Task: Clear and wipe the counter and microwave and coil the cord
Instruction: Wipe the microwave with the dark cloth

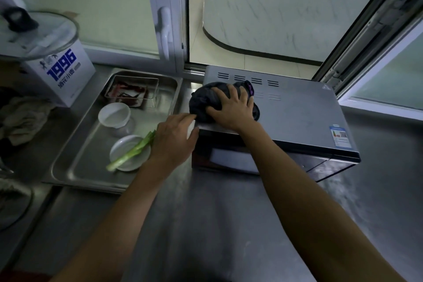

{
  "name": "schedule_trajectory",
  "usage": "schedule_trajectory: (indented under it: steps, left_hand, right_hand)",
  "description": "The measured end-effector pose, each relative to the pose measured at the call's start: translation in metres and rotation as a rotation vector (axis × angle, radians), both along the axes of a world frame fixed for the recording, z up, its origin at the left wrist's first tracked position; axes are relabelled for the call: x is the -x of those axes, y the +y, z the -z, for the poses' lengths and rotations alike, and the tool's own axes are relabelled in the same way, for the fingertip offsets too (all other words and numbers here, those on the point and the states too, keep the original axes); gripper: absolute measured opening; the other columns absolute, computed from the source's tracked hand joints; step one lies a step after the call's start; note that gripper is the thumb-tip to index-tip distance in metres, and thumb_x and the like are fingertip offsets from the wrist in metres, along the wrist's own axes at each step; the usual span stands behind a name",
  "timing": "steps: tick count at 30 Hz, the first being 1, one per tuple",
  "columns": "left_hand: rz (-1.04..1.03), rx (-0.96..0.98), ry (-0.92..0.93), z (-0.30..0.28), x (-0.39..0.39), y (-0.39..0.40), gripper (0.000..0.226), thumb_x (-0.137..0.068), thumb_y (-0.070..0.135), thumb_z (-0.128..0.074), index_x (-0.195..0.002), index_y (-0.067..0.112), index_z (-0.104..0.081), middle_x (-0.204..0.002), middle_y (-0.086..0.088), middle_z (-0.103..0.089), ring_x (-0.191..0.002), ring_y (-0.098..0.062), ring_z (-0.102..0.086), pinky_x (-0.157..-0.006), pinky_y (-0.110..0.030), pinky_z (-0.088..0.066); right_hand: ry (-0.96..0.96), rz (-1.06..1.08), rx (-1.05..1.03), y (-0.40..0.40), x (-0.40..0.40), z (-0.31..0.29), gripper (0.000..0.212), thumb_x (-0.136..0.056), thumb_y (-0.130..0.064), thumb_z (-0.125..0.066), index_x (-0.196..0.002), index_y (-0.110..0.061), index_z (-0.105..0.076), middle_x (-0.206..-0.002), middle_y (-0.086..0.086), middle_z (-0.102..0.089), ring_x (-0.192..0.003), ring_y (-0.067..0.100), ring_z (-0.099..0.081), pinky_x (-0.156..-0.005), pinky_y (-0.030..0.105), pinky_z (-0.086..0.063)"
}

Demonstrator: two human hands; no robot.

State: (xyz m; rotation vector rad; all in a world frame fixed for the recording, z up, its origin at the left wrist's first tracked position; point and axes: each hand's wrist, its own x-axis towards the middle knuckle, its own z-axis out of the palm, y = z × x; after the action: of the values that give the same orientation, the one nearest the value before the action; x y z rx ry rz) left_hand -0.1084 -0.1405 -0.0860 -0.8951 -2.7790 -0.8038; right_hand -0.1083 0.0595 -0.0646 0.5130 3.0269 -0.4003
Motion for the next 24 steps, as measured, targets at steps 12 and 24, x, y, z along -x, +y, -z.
schedule_trajectory:
  steps: [12,24]
  left_hand:
    - [0.128,0.122,0.163,-0.003,-0.017,0.081,0.028,-0.094,0.035,-0.055,-0.111,0.018,-0.07,-0.119,-0.002,-0.065,-0.113,-0.026,-0.055,-0.091,-0.046,-0.046]
    - [0.186,0.222,0.154,-0.013,-0.085,0.214,0.031,-0.095,0.039,-0.053,-0.116,0.021,-0.067,-0.126,0.002,-0.06,-0.119,-0.023,-0.049,-0.094,-0.044,-0.042]
  right_hand:
    - [0.03,0.152,0.024,0.104,-0.059,0.003,0.071,-0.089,-0.066,-0.042,-0.152,-0.043,-0.019,-0.165,0.004,-0.008,-0.15,0.037,0.004,-0.12,0.06,0.0]
    - [0.061,0.208,0.009,0.222,-0.139,0.009,0.07,-0.089,-0.065,-0.043,-0.151,-0.041,-0.022,-0.165,0.003,-0.009,-0.151,0.034,0.004,-0.121,0.057,-0.001]
